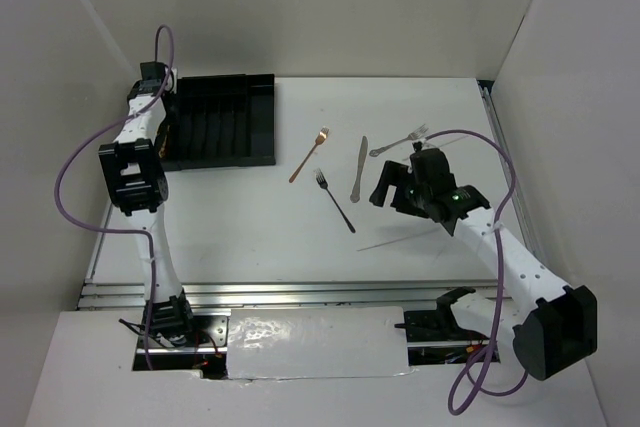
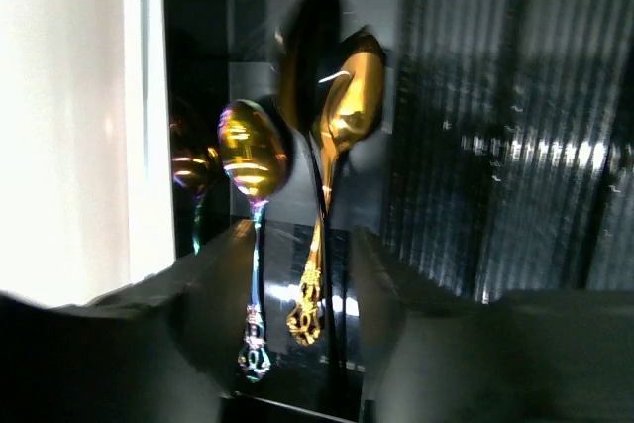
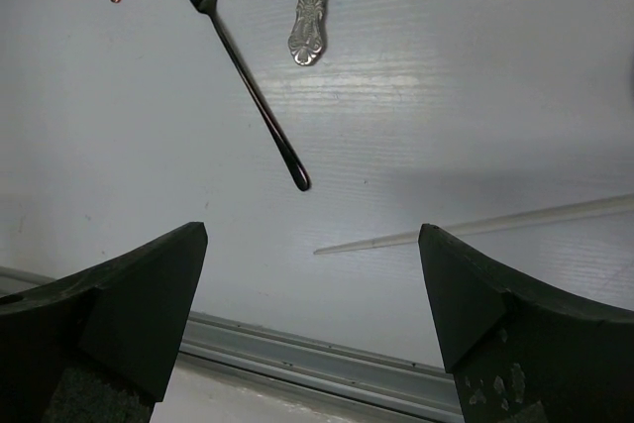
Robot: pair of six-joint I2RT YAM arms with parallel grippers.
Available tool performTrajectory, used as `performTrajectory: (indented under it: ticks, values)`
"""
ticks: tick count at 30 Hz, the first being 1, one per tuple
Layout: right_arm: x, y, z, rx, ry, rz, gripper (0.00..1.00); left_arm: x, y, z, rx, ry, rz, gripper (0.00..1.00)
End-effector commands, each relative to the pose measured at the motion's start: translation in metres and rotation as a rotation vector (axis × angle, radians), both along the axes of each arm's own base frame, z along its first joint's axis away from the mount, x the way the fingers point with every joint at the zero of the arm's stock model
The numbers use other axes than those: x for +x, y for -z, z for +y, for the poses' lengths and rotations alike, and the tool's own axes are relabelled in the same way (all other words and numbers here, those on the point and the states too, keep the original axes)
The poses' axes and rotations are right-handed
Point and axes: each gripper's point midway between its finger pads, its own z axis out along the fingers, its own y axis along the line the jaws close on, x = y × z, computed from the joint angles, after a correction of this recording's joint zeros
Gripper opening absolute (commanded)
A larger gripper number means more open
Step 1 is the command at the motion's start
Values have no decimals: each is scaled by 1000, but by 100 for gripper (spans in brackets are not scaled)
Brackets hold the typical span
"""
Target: Sort the eating utensils into containers
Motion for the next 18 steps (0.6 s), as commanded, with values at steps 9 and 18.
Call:
performTrajectory:
  ticks: [9,18]
  values:
    - [10,-46,0,-9,34,-160,95,-24,-167,5,64,-141,-331,60]
    - [5,-39,34,6,-31,-170,96,-119,-166,-125,-86,-60,-374,60]
